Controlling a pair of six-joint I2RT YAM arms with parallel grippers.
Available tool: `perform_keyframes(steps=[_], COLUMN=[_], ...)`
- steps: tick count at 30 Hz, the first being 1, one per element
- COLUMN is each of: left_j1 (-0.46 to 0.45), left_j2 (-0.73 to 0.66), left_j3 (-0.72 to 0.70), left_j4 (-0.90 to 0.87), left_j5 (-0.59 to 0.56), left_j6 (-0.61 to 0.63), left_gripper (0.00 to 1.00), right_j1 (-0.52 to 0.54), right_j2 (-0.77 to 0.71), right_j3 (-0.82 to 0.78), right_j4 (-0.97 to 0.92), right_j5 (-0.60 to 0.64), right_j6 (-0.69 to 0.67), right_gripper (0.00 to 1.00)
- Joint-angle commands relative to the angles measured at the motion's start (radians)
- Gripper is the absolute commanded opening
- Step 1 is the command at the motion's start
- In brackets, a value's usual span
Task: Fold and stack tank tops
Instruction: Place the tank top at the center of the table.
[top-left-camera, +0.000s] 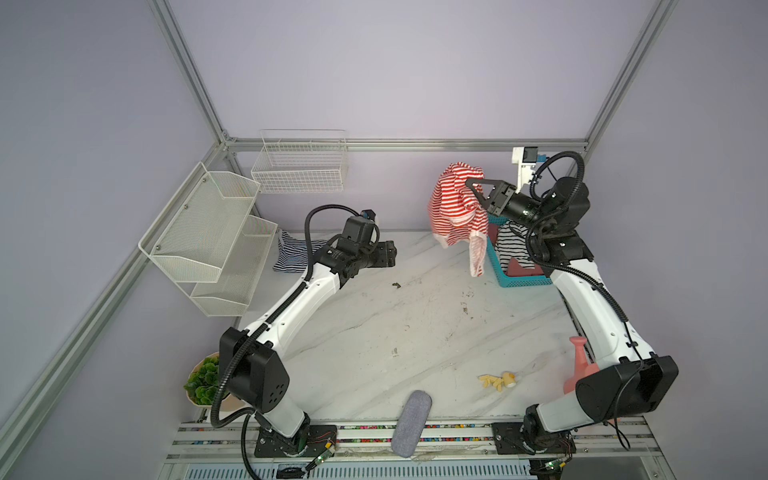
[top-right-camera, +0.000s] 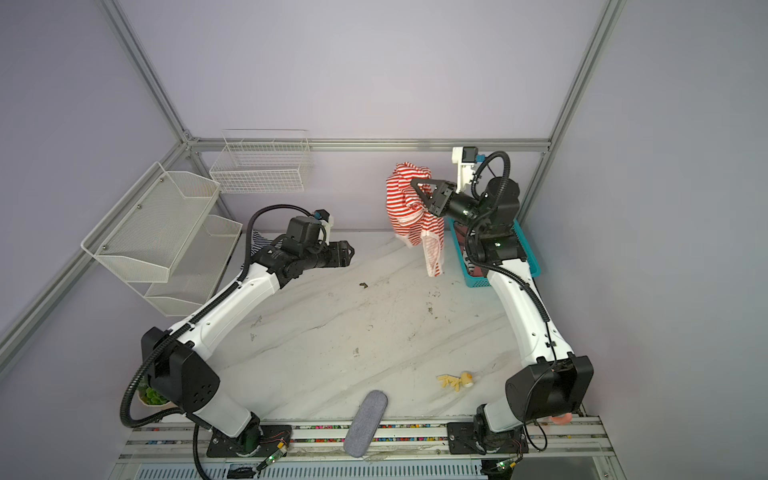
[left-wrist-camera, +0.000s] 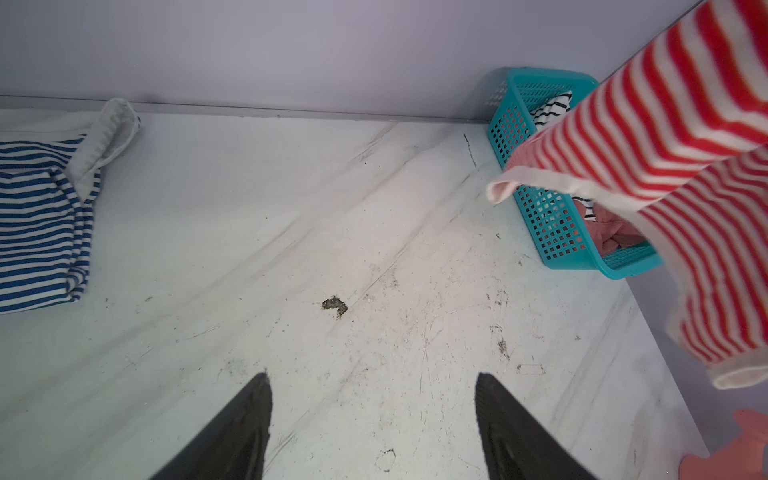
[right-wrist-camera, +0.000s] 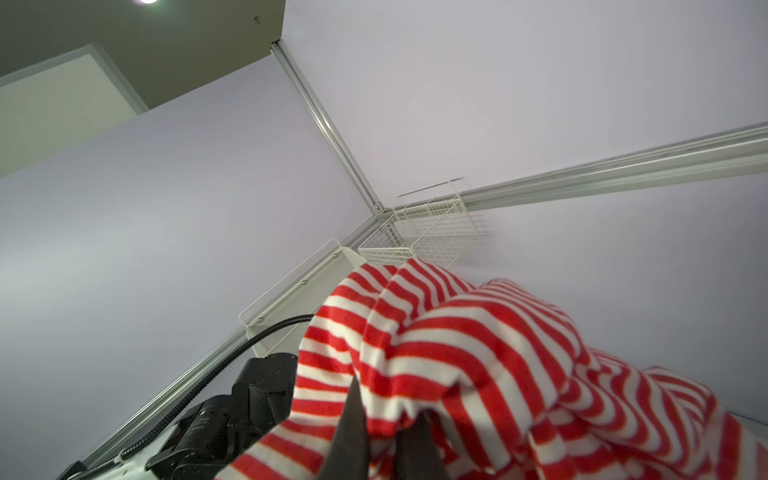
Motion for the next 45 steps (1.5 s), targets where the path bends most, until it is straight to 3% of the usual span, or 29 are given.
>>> perform_keyframes(steps=[1,8,12,19,24,29,32,35,38,45], left_j1=[-0.004,-0.003,-0.004,-0.004,-0.006,-0.006,-0.005,-0.005,-0.008,-0.041], left_j2=[-0.094,-0.216,-0.227,-0.213,-0.200,-0.176,-0.142,-0.151,-0.156,-0.109], left_j3=[-0.078,-0.166,-0.174,-0.201,-0.257,-0.286,-0.299,-0.330,-0.387,-0.516], left_j4=[0.041,0.038,0.030,0.031,-0.010,-0.111,-0.145,-0.160,-0.164,-0.170], left_j5=[-0.093,-0.151,-0.154,-0.102,-0.118,-0.154,-0.153,-0.147,-0.126,-0.068], left_j6=[0.025,0.032,0.026,-0.010,-0.032,-0.060,-0.068,-0.074,-0.086,-0.165], left_gripper=[0.77,0.77,0.77,0.76,0.75,0.76,0.76,0.76,0.75,0.70], right_j1=[0.032,0.093,0.139,0.271,0.347,0.422,0.435,0.435,0.433,0.433], right_j2=[0.006,-0.002,-0.006,0.087,0.225,0.408,0.401,0.330,0.269,0.245], right_j3=[-0.046,-0.210,-0.210,-0.216,-0.287,-0.247,-0.263,-0.285,-0.314,-0.440], right_j4=[-0.036,-0.124,-0.089,-0.192,-0.297,-0.397,-0.335,-0.332,-0.367,-0.405], right_j5=[0.023,0.180,0.238,0.327,0.393,0.401,0.342,0.394,0.476,0.501], right_j6=[-0.025,-0.105,-0.112,-0.128,-0.147,-0.206,-0.184,-0.183,-0.182,-0.182], right_gripper=[0.00,0.00,0.00,0.00,0.11,0.41,0.52,0.59,0.59,0.46])
